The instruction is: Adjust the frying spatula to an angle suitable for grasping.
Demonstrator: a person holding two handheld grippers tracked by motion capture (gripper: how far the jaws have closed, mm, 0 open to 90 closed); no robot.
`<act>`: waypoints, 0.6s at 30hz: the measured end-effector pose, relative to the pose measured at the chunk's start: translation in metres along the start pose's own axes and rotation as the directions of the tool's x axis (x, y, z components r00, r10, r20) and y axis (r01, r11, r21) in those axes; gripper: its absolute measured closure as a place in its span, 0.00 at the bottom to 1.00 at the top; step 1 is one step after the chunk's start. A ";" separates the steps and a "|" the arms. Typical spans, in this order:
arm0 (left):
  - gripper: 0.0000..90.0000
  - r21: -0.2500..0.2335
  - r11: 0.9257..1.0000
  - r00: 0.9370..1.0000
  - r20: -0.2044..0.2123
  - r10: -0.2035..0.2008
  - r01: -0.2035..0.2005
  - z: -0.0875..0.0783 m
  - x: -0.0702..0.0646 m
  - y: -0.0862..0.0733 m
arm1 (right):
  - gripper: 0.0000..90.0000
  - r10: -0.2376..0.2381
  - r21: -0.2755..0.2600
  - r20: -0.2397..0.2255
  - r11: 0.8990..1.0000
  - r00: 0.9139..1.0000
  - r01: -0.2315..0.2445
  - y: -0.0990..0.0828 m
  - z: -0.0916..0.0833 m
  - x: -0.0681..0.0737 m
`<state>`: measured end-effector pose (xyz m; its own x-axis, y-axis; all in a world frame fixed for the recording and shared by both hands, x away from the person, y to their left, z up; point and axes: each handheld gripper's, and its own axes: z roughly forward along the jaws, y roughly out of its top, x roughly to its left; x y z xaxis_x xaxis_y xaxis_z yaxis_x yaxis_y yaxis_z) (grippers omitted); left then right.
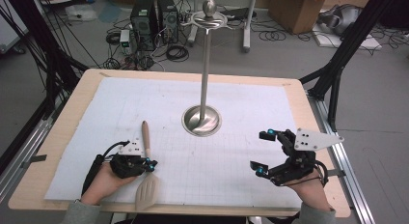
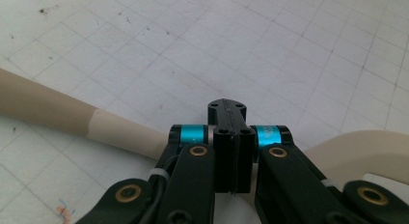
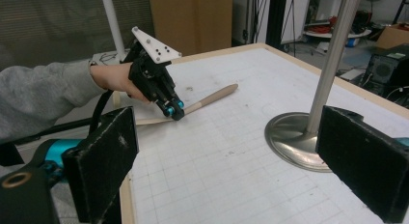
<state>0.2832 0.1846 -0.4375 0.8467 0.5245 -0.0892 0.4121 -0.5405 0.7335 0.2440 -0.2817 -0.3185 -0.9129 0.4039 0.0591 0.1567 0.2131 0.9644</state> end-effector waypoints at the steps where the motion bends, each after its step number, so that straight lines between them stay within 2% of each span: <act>1: 1.00 0.003 1.000 1.000 -0.001 -0.001 0.001 -0.001 0.000 -0.001 | 0.08 0.000 0.000 0.000 1.000 1.000 0.000 0.000 0.000 0.000; 15: 1.00 0.005 1.000 1.000 -0.010 -0.007 0.007 -0.009 0.001 -0.007 | 0.08 0.003 -0.030 -0.001 1.000 1.000 -0.003 0.003 -0.002 -0.005; 18: 1.00 0.005 1.000 0.999 -0.035 0.002 -0.002 -0.009 0.000 -0.006 | 0.08 0.009 -0.032 -0.003 0.999 1.000 -0.009 0.003 -0.002 -0.005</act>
<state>0.2776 0.1941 -0.4361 0.8355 0.5458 -0.0640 0.4119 -0.5450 0.7303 0.2486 -0.2853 -0.3153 -0.9127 0.4029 0.0682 0.1524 0.1807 0.9717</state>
